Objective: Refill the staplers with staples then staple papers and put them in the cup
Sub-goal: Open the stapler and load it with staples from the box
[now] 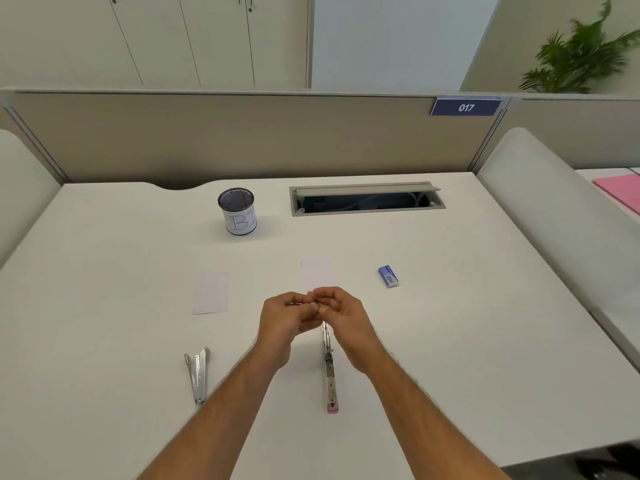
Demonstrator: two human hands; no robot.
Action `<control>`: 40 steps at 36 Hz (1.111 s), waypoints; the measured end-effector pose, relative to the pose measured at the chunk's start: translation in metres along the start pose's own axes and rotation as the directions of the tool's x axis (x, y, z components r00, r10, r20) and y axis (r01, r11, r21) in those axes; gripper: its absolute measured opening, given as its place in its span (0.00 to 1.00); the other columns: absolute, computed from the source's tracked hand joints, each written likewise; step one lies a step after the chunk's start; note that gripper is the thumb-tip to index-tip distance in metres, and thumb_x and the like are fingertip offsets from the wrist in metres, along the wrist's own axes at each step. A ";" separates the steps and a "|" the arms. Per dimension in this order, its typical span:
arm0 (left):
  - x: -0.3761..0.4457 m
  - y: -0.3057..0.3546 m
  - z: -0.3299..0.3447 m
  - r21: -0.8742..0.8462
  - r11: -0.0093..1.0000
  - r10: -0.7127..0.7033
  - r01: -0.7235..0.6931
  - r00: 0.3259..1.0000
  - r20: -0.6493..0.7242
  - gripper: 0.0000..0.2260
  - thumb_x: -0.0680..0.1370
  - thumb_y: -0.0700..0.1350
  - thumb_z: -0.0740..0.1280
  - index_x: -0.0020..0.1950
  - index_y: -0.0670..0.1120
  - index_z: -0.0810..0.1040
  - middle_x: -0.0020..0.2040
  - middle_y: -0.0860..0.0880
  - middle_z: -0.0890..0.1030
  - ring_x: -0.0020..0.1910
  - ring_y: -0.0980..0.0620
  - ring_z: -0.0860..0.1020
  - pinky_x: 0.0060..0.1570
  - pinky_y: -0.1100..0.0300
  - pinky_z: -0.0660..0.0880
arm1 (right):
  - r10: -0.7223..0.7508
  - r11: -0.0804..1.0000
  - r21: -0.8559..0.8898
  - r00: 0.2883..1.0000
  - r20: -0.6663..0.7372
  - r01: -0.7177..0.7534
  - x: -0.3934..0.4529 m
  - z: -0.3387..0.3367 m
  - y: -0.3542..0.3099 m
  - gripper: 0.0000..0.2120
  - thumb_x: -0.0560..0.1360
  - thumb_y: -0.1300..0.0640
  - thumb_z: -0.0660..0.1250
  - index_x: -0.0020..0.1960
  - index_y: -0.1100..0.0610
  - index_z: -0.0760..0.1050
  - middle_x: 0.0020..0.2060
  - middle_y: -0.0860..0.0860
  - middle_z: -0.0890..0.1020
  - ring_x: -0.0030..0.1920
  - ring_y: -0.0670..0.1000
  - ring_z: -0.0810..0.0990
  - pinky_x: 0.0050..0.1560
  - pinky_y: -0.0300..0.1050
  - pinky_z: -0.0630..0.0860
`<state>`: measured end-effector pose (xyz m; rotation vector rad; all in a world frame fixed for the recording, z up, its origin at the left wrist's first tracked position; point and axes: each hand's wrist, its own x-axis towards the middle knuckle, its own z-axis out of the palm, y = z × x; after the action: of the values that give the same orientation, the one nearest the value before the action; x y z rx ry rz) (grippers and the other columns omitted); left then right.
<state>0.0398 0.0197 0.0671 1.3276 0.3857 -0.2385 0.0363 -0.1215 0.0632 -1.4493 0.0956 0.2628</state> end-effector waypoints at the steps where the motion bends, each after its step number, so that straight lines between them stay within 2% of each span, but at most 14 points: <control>1: 0.000 0.000 0.000 -0.012 1.000 -0.006 0.006 1.000 0.010 0.05 0.74 0.30 0.73 0.49 0.32 0.83 0.44 0.35 0.87 0.45 0.40 0.88 0.43 0.56 0.84 | -0.023 0.998 -0.059 1.000 0.010 0.024 -0.001 -0.003 0.001 0.12 0.79 0.65 0.66 0.59 0.55 0.80 0.54 0.52 0.87 0.58 0.50 0.85 0.62 0.47 0.80; 7: 0.008 -0.003 0.004 0.038 0.999 -0.027 0.025 0.999 0.039 0.06 0.75 0.30 0.73 0.51 0.32 0.82 0.44 0.36 0.87 0.43 0.41 0.88 0.41 0.56 0.84 | -0.102 0.924 -0.369 0.995 0.008 0.098 0.002 -0.020 0.000 0.15 0.73 0.68 0.69 0.55 0.54 0.84 0.49 0.48 0.88 0.52 0.46 0.86 0.58 0.45 0.82; 11: 0.015 -0.005 0.009 0.136 0.989 -0.066 0.060 0.997 0.041 0.09 0.75 0.32 0.72 0.54 0.36 0.79 0.41 0.36 0.87 0.41 0.40 0.88 0.47 0.50 0.86 | -0.115 0.847 -0.522 0.993 0.012 0.104 0.007 -0.030 -0.002 0.12 0.72 0.66 0.71 0.52 0.54 0.85 0.45 0.45 0.87 0.48 0.43 0.85 0.54 0.40 0.81; 16: 0.021 -0.009 0.011 0.217 0.973 -0.087 0.075 0.995 0.045 0.14 0.75 0.31 0.70 0.58 0.40 0.74 0.41 0.37 0.87 0.41 0.42 0.88 0.51 0.46 0.85 | -0.099 0.709 -0.695 0.992 0.072 0.121 0.012 -0.036 -0.005 0.09 0.74 0.64 0.71 0.53 0.57 0.85 0.47 0.49 0.87 0.49 0.47 0.85 0.55 0.45 0.82; 21: 0.023 -0.012 0.010 0.249 0.961 -0.136 0.120 0.989 0.050 0.14 0.76 0.32 0.69 0.58 0.41 0.73 0.41 0.37 0.87 0.42 0.40 0.88 0.49 0.47 0.85 | -0.074 0.621 -0.770 0.989 0.127 0.146 0.013 -0.038 -0.002 0.09 0.76 0.61 0.69 0.54 0.57 0.85 0.48 0.50 0.86 0.48 0.48 0.84 0.53 0.44 0.82; 25: 0.023 -0.016 0.011 0.269 0.952 -0.159 0.146 0.987 0.029 0.12 0.75 0.32 0.70 0.57 0.41 0.74 0.40 0.37 0.87 0.40 0.40 0.88 0.42 0.51 0.85 | -0.064 0.565 -0.810 0.987 0.145 0.156 0.015 -0.040 0.005 0.09 0.79 0.57 0.69 0.57 0.57 0.84 0.52 0.51 0.85 0.50 0.48 0.83 0.52 0.39 0.79; 30: 0.025 -0.024 0.007 0.438 0.890 -0.094 0.126 0.991 -0.095 0.08 0.74 0.32 0.70 0.50 0.41 0.79 0.42 0.40 0.86 0.33 0.48 0.86 0.42 0.52 0.86 | -0.017 0.534 -0.837 0.991 0.132 0.120 0.016 -0.046 0.016 0.09 0.77 0.56 0.71 0.55 0.59 0.84 0.50 0.52 0.86 0.50 0.51 0.82 0.56 0.50 0.79; 35: 0.024 -0.032 0.006 0.520 0.845 -0.073 0.123 0.991 -0.115 0.05 0.74 0.31 0.70 0.47 0.40 0.80 0.42 0.42 0.84 0.31 0.50 0.83 0.39 0.56 0.85 | 0.052 0.512 -0.854 0.989 0.139 0.093 0.015 -0.047 0.028 0.10 0.76 0.56 0.72 0.56 0.57 0.85 0.51 0.52 0.84 0.51 0.51 0.82 0.56 0.50 0.79; 40: 0.020 -0.039 0.010 0.544 0.828 -0.085 0.134 0.990 -0.114 0.06 0.73 0.31 0.71 0.47 0.39 0.80 0.42 0.42 0.84 0.34 0.48 0.83 0.46 0.46 0.86 | 0.060 0.513 -0.852 0.986 0.154 0.101 0.015 -0.046 0.034 0.10 0.76 0.56 0.73 0.56 0.57 0.85 0.51 0.52 0.84 0.50 0.50 0.82 0.55 0.47 0.79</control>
<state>0.0443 0.0017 0.0262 1.8945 0.4877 -0.4133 0.0466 -0.1617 0.0211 -2.4382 -0.2361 0.4483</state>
